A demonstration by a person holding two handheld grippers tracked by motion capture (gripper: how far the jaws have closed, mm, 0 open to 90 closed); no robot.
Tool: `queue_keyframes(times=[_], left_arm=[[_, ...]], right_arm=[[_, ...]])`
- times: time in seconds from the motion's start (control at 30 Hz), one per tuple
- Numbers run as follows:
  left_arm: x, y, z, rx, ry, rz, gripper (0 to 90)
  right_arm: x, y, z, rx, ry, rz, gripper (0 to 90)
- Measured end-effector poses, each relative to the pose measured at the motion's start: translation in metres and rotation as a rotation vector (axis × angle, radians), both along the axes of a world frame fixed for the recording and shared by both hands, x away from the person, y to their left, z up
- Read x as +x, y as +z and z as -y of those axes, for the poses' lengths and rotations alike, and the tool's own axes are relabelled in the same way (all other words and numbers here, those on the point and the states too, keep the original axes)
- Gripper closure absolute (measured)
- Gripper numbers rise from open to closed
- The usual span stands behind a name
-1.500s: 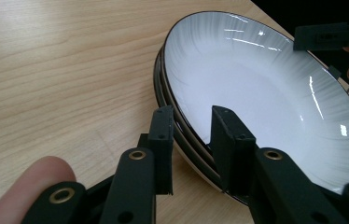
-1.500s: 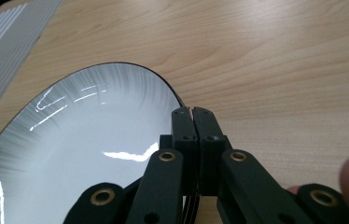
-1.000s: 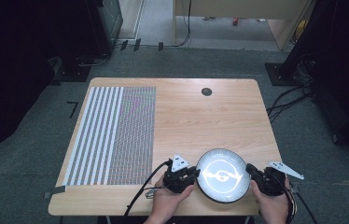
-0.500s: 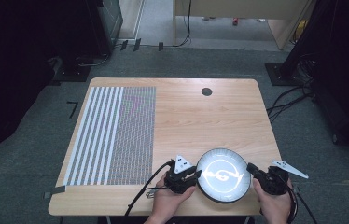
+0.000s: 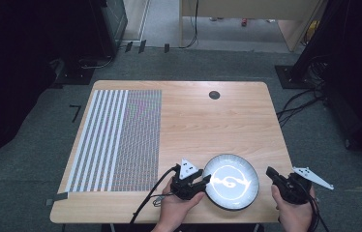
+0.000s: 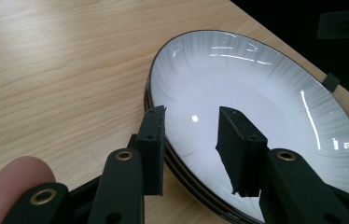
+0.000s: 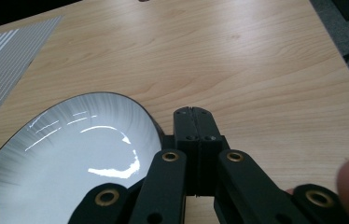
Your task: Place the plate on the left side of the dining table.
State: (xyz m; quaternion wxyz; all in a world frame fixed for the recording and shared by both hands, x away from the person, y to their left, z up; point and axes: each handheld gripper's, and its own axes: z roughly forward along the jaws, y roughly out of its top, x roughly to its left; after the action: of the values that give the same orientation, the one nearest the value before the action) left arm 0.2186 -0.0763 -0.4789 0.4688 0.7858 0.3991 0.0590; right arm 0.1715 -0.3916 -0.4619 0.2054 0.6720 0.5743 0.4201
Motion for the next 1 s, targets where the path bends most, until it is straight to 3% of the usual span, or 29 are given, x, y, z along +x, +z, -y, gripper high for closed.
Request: queue_keyframes(times=[0.03, 0.13, 0.17, 0.23, 0.47, 0.53, 0.67, 0.87, 0.97, 1.0], left_arm=[[0.000, 0.000, 0.003, 0.020, 0.000, 0.005, 61.8], [0.002, -0.001, 0.003, 0.019, 0.003, -0.004, 64.2], [0.002, -0.001, 0.002, 0.016, 0.005, -0.005, 65.5], [0.002, -0.002, 0.002, 0.026, 0.012, 0.001, 70.9], [0.002, -0.005, 0.000, 0.046, 0.008, 0.007, 80.7], [0.002, -0.006, 0.000, 0.049, 0.007, 0.007, 80.5], [0.002, -0.007, -0.001, 0.047, 0.006, 0.008, 80.6], [0.002, -0.005, 0.001, 0.062, 0.006, 0.010, 80.6], [0.002, -0.005, 0.002, 0.065, 0.009, 0.009, 80.6], [0.002, -0.005, 0.002, 0.066, 0.011, 0.010, 80.5]], right_arm=[[0.000, -0.002, 0.002, 0.006, -0.001, -0.008, 90.0], [0.000, -0.007, 0.004, 0.032, -0.007, -0.022, 90.0], [0.001, -0.010, 0.007, 0.079, 0.008, -0.026, 90.0], [0.003, -0.013, 0.007, 0.119, 0.047, -0.035, 90.0], [0.007, -0.020, 0.004, 0.162, 0.090, -0.063, 86.1], [0.008, -0.020, 0.001, 0.158, 0.104, -0.079, 85.8], [0.007, -0.020, -0.008, 0.091, 0.085, -0.109, 87.0], [0.006, -0.019, -0.014, 0.069, 0.050, -0.115, 86.5], [0.006, -0.017, -0.022, 0.024, 0.028, -0.111, 83.9], [0.005, -0.017, -0.029, -0.031, 0.006, -0.102, 84.3]])
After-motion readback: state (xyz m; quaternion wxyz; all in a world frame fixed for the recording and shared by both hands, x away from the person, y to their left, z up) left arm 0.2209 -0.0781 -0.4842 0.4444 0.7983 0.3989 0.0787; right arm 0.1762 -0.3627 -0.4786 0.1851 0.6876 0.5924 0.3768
